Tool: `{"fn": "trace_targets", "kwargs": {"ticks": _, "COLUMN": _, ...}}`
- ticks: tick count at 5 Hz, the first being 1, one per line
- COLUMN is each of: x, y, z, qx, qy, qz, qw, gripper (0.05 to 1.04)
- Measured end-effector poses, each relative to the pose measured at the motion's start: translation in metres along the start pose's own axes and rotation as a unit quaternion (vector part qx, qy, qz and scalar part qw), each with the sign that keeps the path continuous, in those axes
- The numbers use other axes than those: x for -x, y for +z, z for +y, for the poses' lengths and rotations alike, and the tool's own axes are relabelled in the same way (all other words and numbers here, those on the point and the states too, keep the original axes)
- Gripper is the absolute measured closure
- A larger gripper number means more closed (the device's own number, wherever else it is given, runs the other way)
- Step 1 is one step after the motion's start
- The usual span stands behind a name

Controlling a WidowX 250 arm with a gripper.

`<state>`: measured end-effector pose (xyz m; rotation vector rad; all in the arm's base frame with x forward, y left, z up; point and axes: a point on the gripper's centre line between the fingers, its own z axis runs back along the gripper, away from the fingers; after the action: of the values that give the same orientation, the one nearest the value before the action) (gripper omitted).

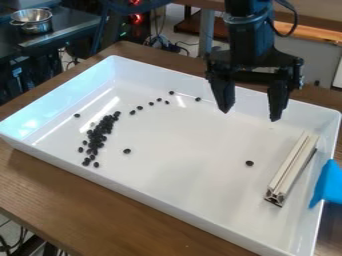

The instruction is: Sweep into pile

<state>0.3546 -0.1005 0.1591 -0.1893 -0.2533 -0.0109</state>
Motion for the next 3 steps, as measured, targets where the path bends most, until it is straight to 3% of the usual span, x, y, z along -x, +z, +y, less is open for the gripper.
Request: {"fn": "trace_targets", "kwargs": {"ticks": 3, "x": 0.006, "y": -0.029, "z": -0.022, "qx": -0.001, "qy": 0.000, "qz": 0.028, "qw": 0.9996, "gripper": 0.083}}
